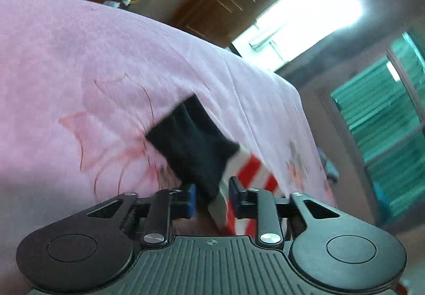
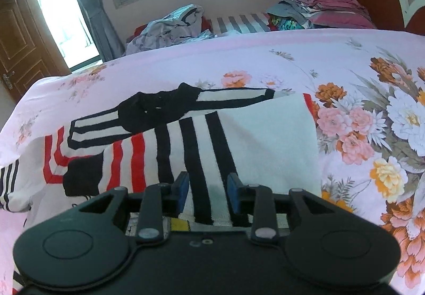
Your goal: Fold small clothes
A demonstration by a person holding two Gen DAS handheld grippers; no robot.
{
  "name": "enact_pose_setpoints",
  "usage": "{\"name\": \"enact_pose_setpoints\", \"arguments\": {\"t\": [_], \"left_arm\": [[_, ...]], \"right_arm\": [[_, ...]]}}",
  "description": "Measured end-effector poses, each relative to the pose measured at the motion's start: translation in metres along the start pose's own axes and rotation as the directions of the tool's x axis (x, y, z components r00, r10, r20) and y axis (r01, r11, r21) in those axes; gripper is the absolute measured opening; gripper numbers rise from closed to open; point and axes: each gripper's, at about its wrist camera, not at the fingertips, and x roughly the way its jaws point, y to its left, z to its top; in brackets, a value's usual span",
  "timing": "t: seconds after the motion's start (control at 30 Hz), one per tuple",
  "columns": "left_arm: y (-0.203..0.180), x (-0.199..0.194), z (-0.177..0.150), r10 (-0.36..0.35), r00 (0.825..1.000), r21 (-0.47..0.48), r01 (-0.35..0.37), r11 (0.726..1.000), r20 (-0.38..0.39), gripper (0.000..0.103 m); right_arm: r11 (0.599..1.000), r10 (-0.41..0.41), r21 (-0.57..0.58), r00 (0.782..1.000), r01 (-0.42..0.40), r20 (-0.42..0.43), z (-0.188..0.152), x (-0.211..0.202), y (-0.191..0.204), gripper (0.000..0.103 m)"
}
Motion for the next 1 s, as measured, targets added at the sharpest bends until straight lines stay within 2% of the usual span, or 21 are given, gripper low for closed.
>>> {"name": "enact_pose_setpoints", "arguments": {"t": [0.03, 0.07, 0.13, 0.2, 0.3, 0.4, 0.53, 0.67, 0.73, 0.83, 0.9, 1.0], "left_arm": [[0.001, 0.006, 0.004, -0.005, 1.000, -0.013, 0.005, 1.000, -0.003, 0.016], [0.001, 0.011, 0.007, -0.023, 1.000, -0.021, 0.022, 1.000, -0.018, 0.004], [-0.010, 0.010, 0.007, -0.092, 0.996, 0.002, 0.092, 0.996, -0.017, 0.004], [-0.038, 0.005, 0.001, -0.144, 0.989, 0.085, 0.145, 0.986, -0.014, 0.004], [-0.090, 0.006, -0.022, -0.241, 0.968, 0.177, 0.249, 0.952, -0.068, 0.004], [-0.143, 0.008, -0.060, -0.302, 0.940, 0.251, 0.334, 0.909, -0.158, 0.004], [-0.217, 0.015, -0.123, -0.327, 0.908, 0.382, 0.408, 0.829, -0.261, 0.004], [-0.277, 0.010, -0.179, -0.327, 0.878, 0.494, 0.470, 0.732, -0.350, 0.004], [-0.303, 0.011, -0.207, -0.303, 0.876, 0.549, 0.474, 0.688, -0.376, 0.004], [-0.332, 0.008, -0.245, -0.271, 0.864, 0.613, 0.494, 0.616, -0.424, 0.004], [-0.344, -0.001, -0.271, -0.249, 0.856, 0.648, 0.508, 0.568, -0.453, 0.004], [-0.353, -0.033, -0.296, -0.236, 0.847, 0.679, 0.525, 0.513, -0.477, 0.004]], "right_arm": [[1.000, -0.004, 0.002, 1.000, 0.004, -0.001, 0.001, 0.000, 0.000, 0.032], [1.000, -0.010, 0.006, 1.000, 0.010, -0.001, 0.001, 0.000, -0.001, 0.032], [1.000, -0.018, 0.011, 1.000, 0.018, -0.002, 0.002, -0.002, -0.003, 0.032], [1.000, -0.028, 0.009, 1.000, 0.028, 0.004, 0.003, -0.004, -0.006, 0.032], [0.999, -0.036, 0.027, 0.999, 0.036, 0.011, 0.005, -0.004, -0.013, 0.032], [0.998, -0.031, 0.050, 0.999, 0.030, 0.020, 0.007, -0.004, -0.020, 0.032], [0.997, -0.021, 0.069, 0.999, 0.019, 0.035, 0.009, -0.008, -0.028, 0.032], [0.995, -0.011, 0.100, 0.999, 0.006, 0.051, 0.008, -0.018, -0.043, 0.032], [0.994, -0.007, 0.114, 0.998, 0.001, 0.059, 0.007, -0.022, -0.050, 0.032], [0.991, -0.005, 0.134, 0.998, -0.004, 0.069, 0.007, -0.030, -0.065, 0.032], [0.989, -0.007, 0.145, 0.997, -0.004, 0.075, 0.006, -0.034, -0.074, 0.032], [0.986, -0.009, 0.166, 0.997, -0.005, 0.080, 0.004, -0.039, -0.089, 0.032]]}}
